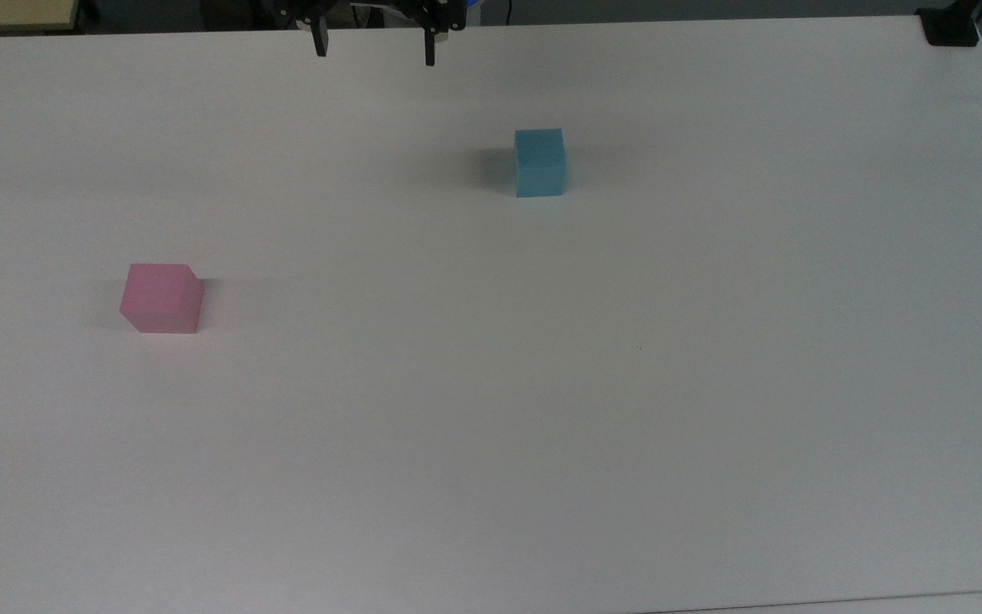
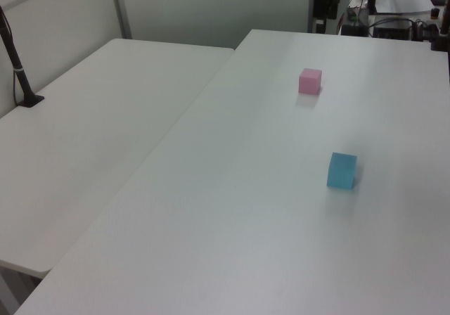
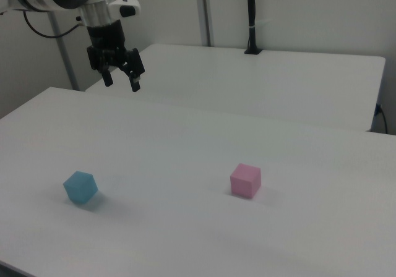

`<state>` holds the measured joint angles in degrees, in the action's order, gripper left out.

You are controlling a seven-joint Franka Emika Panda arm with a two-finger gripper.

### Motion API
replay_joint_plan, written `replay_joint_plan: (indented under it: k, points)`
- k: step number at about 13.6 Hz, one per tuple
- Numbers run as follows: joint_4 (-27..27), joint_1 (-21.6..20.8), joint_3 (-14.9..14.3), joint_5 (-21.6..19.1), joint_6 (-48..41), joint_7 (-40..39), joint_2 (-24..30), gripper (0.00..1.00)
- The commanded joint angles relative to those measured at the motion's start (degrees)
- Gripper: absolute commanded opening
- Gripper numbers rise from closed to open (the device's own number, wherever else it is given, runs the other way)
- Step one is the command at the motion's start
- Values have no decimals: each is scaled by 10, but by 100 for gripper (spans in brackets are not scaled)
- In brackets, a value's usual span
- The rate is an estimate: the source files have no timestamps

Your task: Put blue cube on pink cube

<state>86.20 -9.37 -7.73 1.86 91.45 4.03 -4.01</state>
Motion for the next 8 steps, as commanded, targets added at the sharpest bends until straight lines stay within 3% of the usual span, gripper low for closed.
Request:
replay_joint_plan:
  k: [1, 8]
  points:
    - [13, -7, -4, -5, -2, 13, 12, 100]
    - [17, -7, -4, -5, -18, 13, 18, 100]
